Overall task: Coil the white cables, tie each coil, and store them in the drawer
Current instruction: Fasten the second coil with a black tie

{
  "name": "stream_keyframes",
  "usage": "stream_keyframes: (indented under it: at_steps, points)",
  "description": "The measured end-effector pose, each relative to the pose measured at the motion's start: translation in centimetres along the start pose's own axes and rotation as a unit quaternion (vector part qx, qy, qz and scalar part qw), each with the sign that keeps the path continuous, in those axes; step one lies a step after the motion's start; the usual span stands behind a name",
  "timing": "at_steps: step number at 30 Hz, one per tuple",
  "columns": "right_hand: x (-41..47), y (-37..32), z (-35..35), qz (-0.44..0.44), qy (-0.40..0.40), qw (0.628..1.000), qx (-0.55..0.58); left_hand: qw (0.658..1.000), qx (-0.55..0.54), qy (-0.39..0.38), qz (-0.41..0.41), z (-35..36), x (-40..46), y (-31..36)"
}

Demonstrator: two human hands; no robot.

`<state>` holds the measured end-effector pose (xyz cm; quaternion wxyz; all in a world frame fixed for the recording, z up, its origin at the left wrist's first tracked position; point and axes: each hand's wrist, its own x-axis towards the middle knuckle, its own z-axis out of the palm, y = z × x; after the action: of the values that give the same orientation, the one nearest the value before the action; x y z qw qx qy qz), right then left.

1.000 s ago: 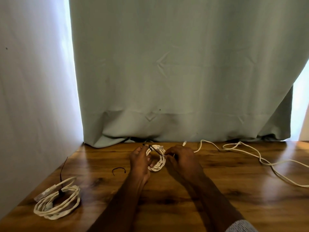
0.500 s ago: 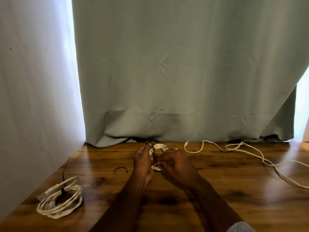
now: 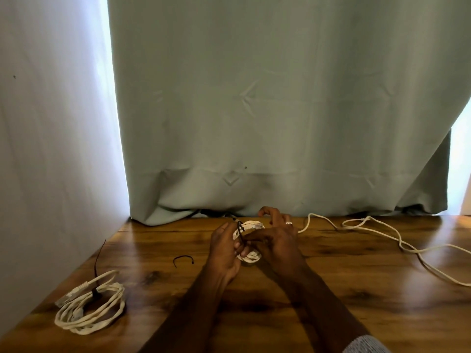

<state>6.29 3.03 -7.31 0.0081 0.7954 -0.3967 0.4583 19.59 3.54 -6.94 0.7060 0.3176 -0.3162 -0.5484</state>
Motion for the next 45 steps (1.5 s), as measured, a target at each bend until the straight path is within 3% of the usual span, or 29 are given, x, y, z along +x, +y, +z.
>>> stream_keyframes:
  at_steps: [6, 9, 16, 21, 25, 30, 34, 36, 42, 45]
  points:
    - [0.0, -1.3, -0.8, 0.006, 0.031, 0.987, 0.156, 0.999, -0.017, -0.034, -0.035, -0.1, 0.4, -1.1]
    - [0.2, -1.4, -0.7, 0.023, 0.034, 0.985, 0.167, 0.997, -0.042, -0.045, -0.048, -0.3, 0.8, -1.3]
    - [0.2, -2.3, 0.6, 0.093, 0.166, 0.961, 0.2, 0.996, -0.062, -0.044, -0.054, -0.1, 1.0, -1.2]
    - [0.0, -1.6, 0.7, 0.194, 0.099, 0.932, 0.288, 0.998, -0.04, -0.042, -0.025, -0.1, 0.6, -1.0]
    - [0.3, -2.0, 0.5, 0.216, 0.033, 0.862, 0.458, 0.998, 0.009, -0.054, -0.013, 0.3, 0.1, -1.0]
    - [0.5, -2.1, -0.3, 0.229, 0.009, 0.827, 0.514, 0.998, 0.024, -0.054, -0.008, 0.0, 0.2, -1.0]
    - [0.5, -1.3, -1.0, 0.28, -0.056, 0.738, 0.611, 0.998, 0.039, -0.052, -0.004, -0.1, 0.2, -0.9]
    - [0.7, -0.7, -1.4, 0.328, -0.044, 0.703, 0.629, 0.997, 0.051, -0.051, -0.004, -0.1, 0.1, -1.0]
    - [1.0, 0.9, -0.6, 0.461, -0.054, 0.682, 0.565, 0.994, 0.083, -0.065, 0.003, 0.3, -0.4, -0.9]
    - [1.0, 0.8, -1.1, 0.486, -0.072, 0.658, 0.571, 0.992, 0.09, -0.088, -0.002, 0.6, -0.9, -0.8]
